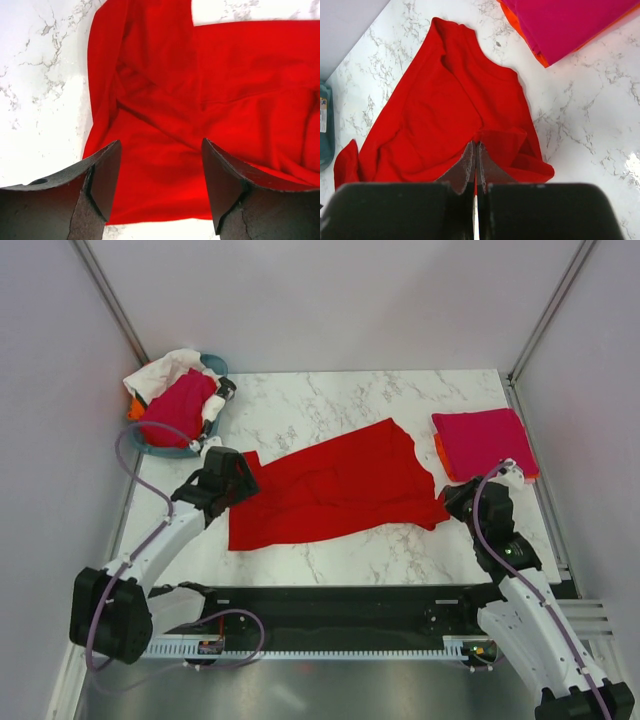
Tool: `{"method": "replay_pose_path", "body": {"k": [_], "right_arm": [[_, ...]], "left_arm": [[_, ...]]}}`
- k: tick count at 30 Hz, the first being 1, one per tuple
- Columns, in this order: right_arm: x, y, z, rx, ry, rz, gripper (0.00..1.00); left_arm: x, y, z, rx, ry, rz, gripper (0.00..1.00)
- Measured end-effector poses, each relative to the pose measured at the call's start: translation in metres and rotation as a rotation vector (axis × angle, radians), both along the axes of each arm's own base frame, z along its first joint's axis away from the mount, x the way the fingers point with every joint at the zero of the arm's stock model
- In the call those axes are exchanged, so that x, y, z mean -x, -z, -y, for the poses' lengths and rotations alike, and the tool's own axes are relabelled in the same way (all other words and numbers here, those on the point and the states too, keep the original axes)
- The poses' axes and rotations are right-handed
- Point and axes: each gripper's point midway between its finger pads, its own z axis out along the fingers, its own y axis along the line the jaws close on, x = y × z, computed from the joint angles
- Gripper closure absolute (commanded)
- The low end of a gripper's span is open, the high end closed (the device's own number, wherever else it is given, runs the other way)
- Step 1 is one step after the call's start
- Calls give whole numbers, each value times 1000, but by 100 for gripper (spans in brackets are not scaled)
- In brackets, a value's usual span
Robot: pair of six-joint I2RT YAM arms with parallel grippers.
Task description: Fold and stack the t-shirts
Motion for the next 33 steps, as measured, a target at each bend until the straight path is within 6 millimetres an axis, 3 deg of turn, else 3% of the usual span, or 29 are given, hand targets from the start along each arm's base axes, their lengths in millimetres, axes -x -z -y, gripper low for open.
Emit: {"method": "replay_pose_path", "body": {"k": [12,15,19,27,30,33], "right_arm": [[-3,2,-12,-17,-64,-10,100],[-3,4,-12,-14,-66,-16,100],[-3,4,-12,-14,-66,-14,100],[-2,1,-12,-12,-68,-3,100],[-2,1,-12,-10,-69,-3,100],[-2,0,-12,-11,-69,2,100]], "left_arm": [[-15,54,-12,-148,-10,-156,27],[-14,63,-14,-169,-11,-185,32],[-16,71,-13,-179,-3,-208,41],[-17,76,-13,-184,0,-218,50],[-17,76,-15,-193,-6,-216,63],[-17,76,-19,-211,-20,-214,83]]}}
